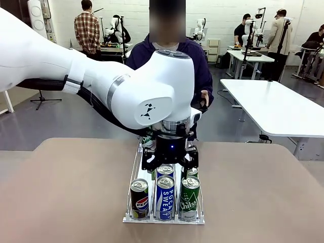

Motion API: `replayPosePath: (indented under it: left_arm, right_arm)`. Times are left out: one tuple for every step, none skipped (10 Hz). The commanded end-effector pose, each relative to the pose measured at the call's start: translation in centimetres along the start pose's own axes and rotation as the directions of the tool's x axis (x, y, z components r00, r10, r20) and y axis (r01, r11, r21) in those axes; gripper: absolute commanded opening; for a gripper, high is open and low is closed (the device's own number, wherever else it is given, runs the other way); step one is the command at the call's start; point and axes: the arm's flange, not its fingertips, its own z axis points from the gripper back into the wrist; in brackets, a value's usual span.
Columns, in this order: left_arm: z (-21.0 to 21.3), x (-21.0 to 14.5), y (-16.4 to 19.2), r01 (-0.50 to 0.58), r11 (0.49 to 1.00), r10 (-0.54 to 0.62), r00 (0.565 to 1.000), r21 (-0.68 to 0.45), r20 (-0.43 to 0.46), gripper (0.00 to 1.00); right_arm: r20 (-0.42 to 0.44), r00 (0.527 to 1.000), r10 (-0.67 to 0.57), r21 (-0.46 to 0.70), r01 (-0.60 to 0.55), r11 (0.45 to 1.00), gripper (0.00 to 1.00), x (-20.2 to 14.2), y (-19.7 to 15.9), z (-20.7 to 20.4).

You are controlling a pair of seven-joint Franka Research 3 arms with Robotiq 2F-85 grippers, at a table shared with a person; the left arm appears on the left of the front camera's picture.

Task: Retrieve and hand over the desired beverage to the person.
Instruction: Pick up another can of the same type that the person held from the Automatic Can Dispenser.

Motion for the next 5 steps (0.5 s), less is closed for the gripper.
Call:
replayPosePath:
  left_arm:
    - [-0.21,-0.8,1.14,-0.04,0.999,0.041,0.999,-0.016,0.035,1.0]
    - [-0.33,-0.85,1.34,-0.04,0.999,0.04,0.998,-0.013,0.039,1.0]
    - [-0.34,-0.72,1.47,-0.031,0.999,0.031,0.999,-0.011,0.044,1.0]
    - [-0.31,-0.53,1.64,-0.02,1.0,0.021,0.999,-0.016,0.049,1.0]
    - [-0.43,-0.29,1.76,-0.009,1.0,0.01,0.999,-0.018,0.046,1.0]
  right_arm:
    - [0.002,1.0,-0.002,0.02,0.002,1.0,1.0,-0.01,-0.05,-0.27]
    - [0.002,1.0,-0.002,0.02,0.002,1.0,1.0,-0.01,-0.05,-0.27]
    - [0.002,1.0,-0.002,0.02,0.002,1.0,1.0,-0.01,-0.05,-0.27]
    - [0.002,1.0,-0.002,0.02,0.002,1.0,1.0,-0.01,-0.05,-0.27]
    - [0.002,1.0,-0.002,0.02,0.002,1.0,1.0,-0.01,-0.05,-0.27]
